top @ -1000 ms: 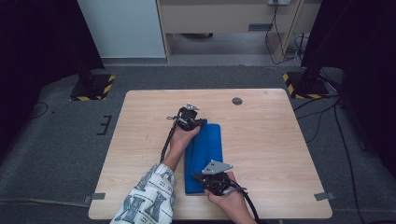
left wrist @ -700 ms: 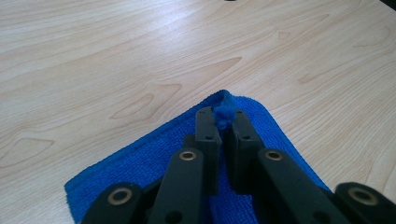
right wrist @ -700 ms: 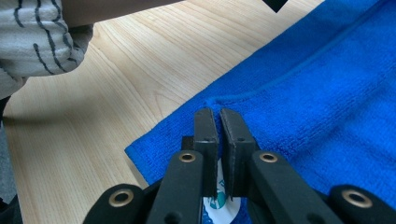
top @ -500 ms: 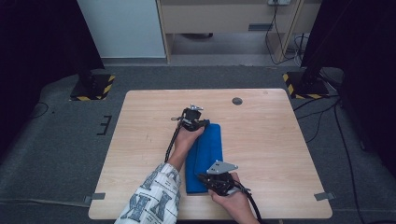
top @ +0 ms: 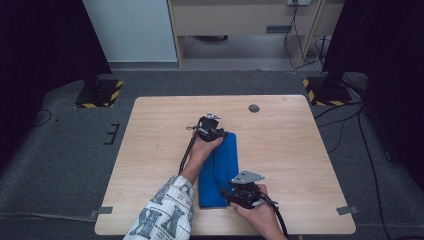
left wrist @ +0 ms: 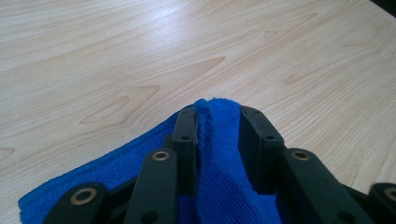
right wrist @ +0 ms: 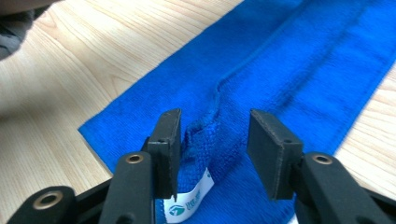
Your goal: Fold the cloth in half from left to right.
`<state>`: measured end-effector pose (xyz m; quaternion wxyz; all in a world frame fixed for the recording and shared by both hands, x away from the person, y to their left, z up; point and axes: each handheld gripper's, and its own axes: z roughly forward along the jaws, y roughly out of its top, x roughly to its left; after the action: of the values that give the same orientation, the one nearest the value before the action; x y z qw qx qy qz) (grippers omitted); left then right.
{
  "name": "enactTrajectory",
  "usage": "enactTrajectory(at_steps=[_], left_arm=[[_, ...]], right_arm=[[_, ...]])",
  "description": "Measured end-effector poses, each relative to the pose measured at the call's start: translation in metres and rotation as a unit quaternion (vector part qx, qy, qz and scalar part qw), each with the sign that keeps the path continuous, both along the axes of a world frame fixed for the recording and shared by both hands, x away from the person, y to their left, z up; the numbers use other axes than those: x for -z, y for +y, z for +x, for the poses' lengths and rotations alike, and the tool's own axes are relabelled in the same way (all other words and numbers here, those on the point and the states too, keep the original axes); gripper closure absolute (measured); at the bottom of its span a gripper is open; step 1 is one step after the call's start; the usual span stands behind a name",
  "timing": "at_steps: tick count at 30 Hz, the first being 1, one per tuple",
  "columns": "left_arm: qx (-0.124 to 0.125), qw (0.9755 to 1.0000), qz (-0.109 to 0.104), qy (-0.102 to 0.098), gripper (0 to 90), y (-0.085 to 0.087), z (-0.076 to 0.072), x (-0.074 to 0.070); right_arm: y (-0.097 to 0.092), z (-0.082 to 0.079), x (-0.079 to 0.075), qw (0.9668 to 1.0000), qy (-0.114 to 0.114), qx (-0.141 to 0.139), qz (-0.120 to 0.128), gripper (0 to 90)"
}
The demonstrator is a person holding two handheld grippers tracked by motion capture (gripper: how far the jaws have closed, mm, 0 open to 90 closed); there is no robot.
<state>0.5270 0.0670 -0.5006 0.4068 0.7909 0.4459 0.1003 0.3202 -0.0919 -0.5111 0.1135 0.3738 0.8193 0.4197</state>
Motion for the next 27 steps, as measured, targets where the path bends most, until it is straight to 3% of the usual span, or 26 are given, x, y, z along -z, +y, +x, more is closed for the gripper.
enactTrajectory(at_steps=[8,20,23,27], left_arm=[[0.011,0.9999,-0.004,-0.012,63.3,-0.007,-0.003,-0.003],[0.008,0.9996,-0.010,-0.026,48.7,-0.015,-0.005,-0.005],[0.007,0.9995,-0.012,-0.028,45.8,-0.015,-0.005,-0.005],[0.013,0.9993,0.002,-0.034,40.9,-0.014,-0.006,-0.007]], right_arm=[[-0.014,-0.001,-0.002,0.9999,0.004,0.017,0.000,51.0],[-0.028,-0.002,-0.002,0.9996,0.017,0.024,0.005,47.2],[-0.030,-0.001,-0.002,0.9994,0.016,0.029,0.003,42.9],[-0.034,0.004,-0.002,0.9991,0.010,0.041,0.007,32.9]])
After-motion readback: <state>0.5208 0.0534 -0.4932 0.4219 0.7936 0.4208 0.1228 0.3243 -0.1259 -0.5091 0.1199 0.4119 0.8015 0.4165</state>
